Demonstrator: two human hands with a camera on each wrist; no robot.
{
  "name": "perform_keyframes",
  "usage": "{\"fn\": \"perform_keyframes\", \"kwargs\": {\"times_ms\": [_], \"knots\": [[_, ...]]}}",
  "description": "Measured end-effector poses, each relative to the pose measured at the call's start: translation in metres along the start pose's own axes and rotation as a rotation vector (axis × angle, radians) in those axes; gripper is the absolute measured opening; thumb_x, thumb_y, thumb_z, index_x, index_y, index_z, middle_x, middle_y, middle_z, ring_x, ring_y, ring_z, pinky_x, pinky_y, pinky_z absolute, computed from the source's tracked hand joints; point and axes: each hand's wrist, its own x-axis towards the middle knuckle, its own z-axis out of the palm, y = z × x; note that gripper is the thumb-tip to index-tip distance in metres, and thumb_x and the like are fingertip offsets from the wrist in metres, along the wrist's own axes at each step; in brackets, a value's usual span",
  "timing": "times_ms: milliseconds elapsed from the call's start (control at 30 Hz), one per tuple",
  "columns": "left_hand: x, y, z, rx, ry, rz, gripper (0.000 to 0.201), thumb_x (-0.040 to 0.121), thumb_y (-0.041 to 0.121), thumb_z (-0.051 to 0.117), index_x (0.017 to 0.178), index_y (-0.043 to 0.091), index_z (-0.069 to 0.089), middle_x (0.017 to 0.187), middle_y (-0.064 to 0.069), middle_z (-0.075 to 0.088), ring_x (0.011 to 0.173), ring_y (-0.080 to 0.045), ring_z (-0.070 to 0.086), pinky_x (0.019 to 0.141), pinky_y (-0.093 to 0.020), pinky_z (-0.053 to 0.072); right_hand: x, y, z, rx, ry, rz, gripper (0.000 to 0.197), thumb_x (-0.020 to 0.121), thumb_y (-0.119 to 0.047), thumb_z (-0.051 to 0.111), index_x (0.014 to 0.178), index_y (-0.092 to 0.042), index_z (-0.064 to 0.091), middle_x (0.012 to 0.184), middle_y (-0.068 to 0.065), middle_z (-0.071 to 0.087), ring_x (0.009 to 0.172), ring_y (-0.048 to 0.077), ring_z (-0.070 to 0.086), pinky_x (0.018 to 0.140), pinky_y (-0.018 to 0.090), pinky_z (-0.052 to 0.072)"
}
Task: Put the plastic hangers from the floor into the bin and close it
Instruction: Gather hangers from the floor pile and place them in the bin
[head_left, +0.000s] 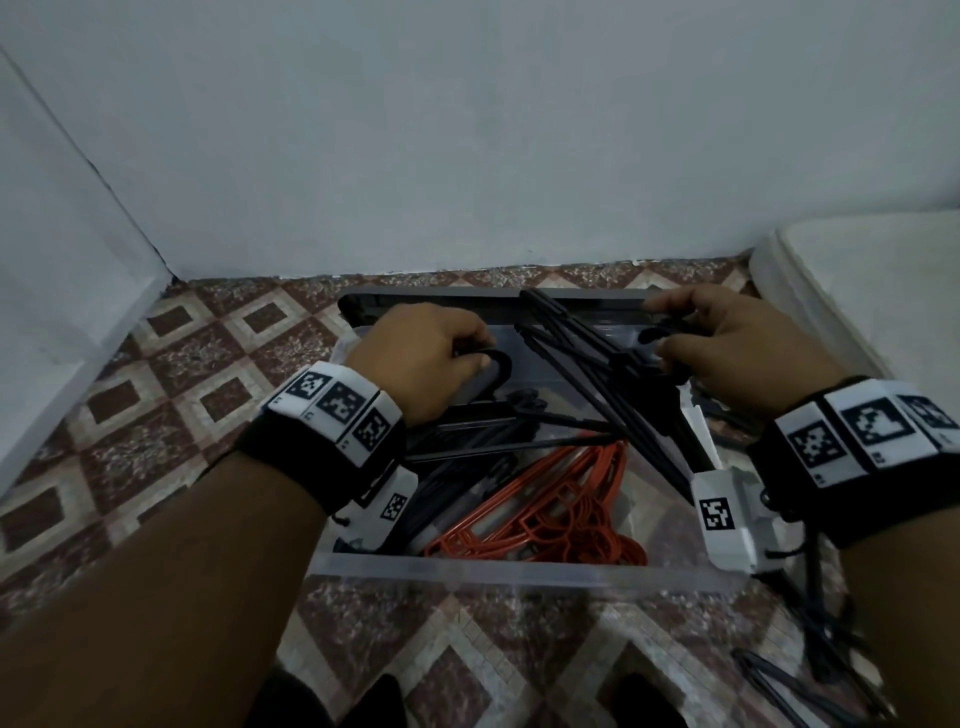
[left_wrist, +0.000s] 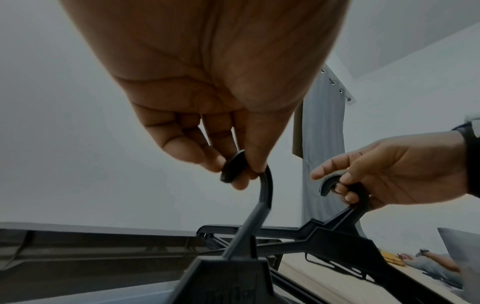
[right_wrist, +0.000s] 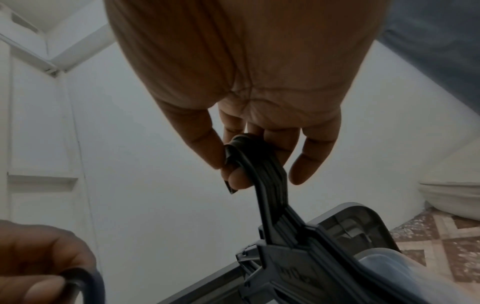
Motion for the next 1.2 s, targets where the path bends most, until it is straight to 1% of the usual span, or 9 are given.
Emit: {"fn": "perform_keyframes", "kwargs": {"times_ms": [200,367,500,700,767,900,1000,1100,1200], "knots": [[0.0,0.0,0.001,0.017,-0.141,0.031,0.021,0.097,0.031,0.056,0.113,0.035,0.069,0.106,0.014,0.069,0.084,0.0,0.054,0.075,-0.02,0.039,-0.004,-0.008,0.003,-0.11,0.002,-0.002,0.027,0.088,-0.016,0.065,0.107,-0.035,0.062,0.08,-0.001,0.07,0.057,0.011,0.062,0.061,0.028,0.051],[0.001,0.006,0.002,-0.01,-0.108,0.075,0.018,0.096,0.031,0.057,0.109,0.037,0.068,0.1,0.014,0.069,0.079,0.001,0.055,0.073,-0.019,0.04,-0.01,-0.016,-0.004,-0.146,0.038,-0.006,0.019,0.088,-0.017,0.06,0.101,-0.03,0.066,0.087,-0.005,0.067,0.068,0.015,0.063,0.058,0.024,0.046],[0.0,0.018,-0.001,-0.039,-0.097,0.16,0.015,0.094,0.031,0.059,0.105,0.035,0.069,0.09,0.019,0.064,0.073,0.004,0.054,0.064,-0.013,0.038,-0.011,-0.02,-0.004,-0.192,0.016,-0.014,0.02,0.086,-0.018,0.058,0.099,-0.03,0.067,0.085,-0.005,0.066,0.064,0.012,0.06,0.053,0.022,0.041],[-0.005,0.044,0.004,-0.104,-0.156,0.267,0.013,0.092,0.033,0.061,0.104,0.03,0.067,0.086,0.021,0.064,0.077,0.004,0.058,0.067,-0.015,0.044,-0.021,-0.034,0.016,-0.276,-0.106,-0.105,0.023,0.086,-0.021,0.059,0.103,-0.035,0.063,0.088,-0.01,0.068,0.069,0.011,0.065,0.061,0.023,0.054],[-0.005,0.051,0.008,-0.127,-0.136,0.277,0.013,0.091,0.033,0.062,0.102,0.029,0.068,0.088,0.016,0.066,0.078,0.001,0.06,0.068,-0.018,0.046,-0.023,-0.038,0.023,-0.247,-0.164,-0.13,0.024,0.087,-0.022,0.056,0.106,-0.034,0.062,0.09,-0.006,0.07,0.071,0.017,0.066,0.066,0.032,0.056],[-0.007,0.058,0.013,-0.189,-0.028,0.263,0.009,0.088,0.031,0.067,0.096,0.028,0.068,0.075,0.018,0.058,0.071,0.0,0.058,0.061,-0.009,0.039,-0.024,-0.042,0.029,-0.164,-0.224,-0.17,0.021,0.092,-0.024,0.05,0.105,-0.034,0.063,0.086,-0.011,0.068,0.074,0.004,0.062,0.065,0.028,0.046],[-0.007,0.057,0.015,-0.245,0.062,0.237,0.008,0.086,0.03,0.068,0.092,0.026,0.068,0.073,0.014,0.061,0.067,-0.002,0.059,0.059,-0.008,0.038,-0.025,-0.041,0.027,-0.034,-0.26,-0.154,0.018,0.091,-0.033,0.057,0.109,-0.035,0.062,0.095,-0.006,0.072,0.086,0.013,0.069,0.081,0.042,0.055],[-0.007,0.056,0.018,-0.295,0.136,0.193,0.012,0.084,0.033,0.072,0.092,0.026,0.067,0.073,0.02,0.061,0.066,-0.001,0.061,0.06,-0.012,0.044,-0.024,-0.041,0.024,-0.02,-0.316,-0.179,0.036,0.085,-0.033,0.068,0.119,-0.035,0.058,0.103,0.002,0.073,0.094,0.026,0.07,0.088,0.052,0.054],[-0.006,0.053,0.02,-0.423,0.132,0.147,0.017,0.083,0.033,0.074,0.095,0.026,0.065,0.077,0.026,0.064,0.066,0.0,0.065,0.061,-0.012,0.048,-0.024,-0.039,0.023,-0.043,-0.284,-0.179,0.041,0.084,-0.022,0.07,0.122,-0.033,0.057,0.105,-0.003,0.072,0.093,0.019,0.07,0.086,0.048,0.055]]}}
